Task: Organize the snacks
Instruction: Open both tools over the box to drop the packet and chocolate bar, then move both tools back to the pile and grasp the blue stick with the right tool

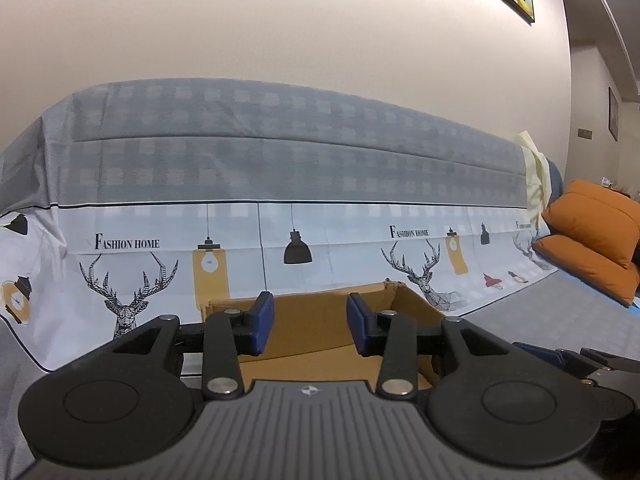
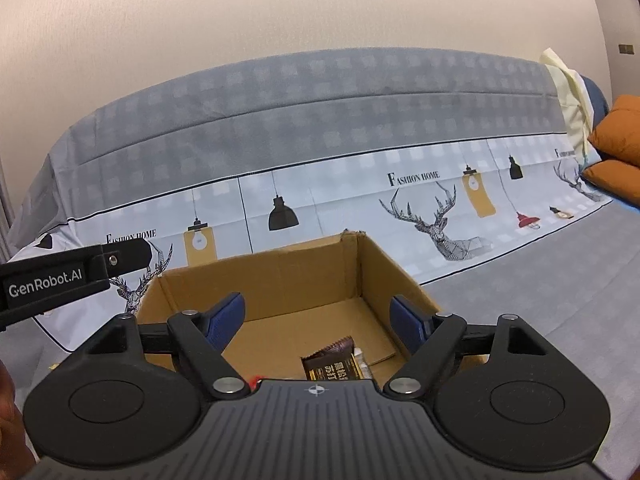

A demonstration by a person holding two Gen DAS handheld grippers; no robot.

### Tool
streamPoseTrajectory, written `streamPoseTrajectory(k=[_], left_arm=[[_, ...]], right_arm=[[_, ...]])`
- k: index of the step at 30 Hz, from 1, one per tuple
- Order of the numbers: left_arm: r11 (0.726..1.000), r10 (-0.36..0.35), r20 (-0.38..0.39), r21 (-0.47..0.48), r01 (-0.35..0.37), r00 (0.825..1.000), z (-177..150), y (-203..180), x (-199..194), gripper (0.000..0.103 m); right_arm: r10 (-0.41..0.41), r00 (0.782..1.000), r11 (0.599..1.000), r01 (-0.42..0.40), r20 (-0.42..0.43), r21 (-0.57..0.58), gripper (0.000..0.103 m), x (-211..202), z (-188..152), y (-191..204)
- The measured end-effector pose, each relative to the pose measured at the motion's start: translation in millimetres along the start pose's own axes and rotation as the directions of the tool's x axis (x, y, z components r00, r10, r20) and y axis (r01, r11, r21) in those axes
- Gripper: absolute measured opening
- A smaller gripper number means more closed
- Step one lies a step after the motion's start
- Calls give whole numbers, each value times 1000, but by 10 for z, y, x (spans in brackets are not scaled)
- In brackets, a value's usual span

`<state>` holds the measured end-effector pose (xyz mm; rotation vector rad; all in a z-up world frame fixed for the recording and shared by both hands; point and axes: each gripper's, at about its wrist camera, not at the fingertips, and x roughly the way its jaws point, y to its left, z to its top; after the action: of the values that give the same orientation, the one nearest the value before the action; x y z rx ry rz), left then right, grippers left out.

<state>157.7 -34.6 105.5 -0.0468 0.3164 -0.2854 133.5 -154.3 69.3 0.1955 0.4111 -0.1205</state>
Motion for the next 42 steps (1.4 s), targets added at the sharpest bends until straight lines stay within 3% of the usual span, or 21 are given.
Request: streamPoseTrajectory(k=[8,15,19,23,25,30,42], left_arm=[[999,32,-6,-9,-32,999,15,192,-74,44],[995,91,-35,-49,-92,995,41,557,-170,23],[986,139,-46,-89,-142,989,55,838,-267,21],[972,187,-59,-132,-193,981,65,1132,-356,21],[964,211,-69,-150,-219,975,70,1265,-396,21],[943,265,-87,-185,-277,960,66,1558,-506,21],[853,403,-167,-287,-436,900,27,2110,-576,21]], right_arm=[[22,1000,1000,-22,-2,-17,81,18,-37,220],[64,998,997,-64,-11,-49,80,25,-105,530],[119,993,991,-121,-25,-55,66,18,-145,732],[193,981,974,-194,-14,-116,33,-30,-189,982],[244,970,954,-240,0,-178,22,-70,-220,1152],[337,941,906,-325,-1,-273,21,-144,-317,1517],[431,885,825,-465,-176,-321,22,156,-726,2228]])
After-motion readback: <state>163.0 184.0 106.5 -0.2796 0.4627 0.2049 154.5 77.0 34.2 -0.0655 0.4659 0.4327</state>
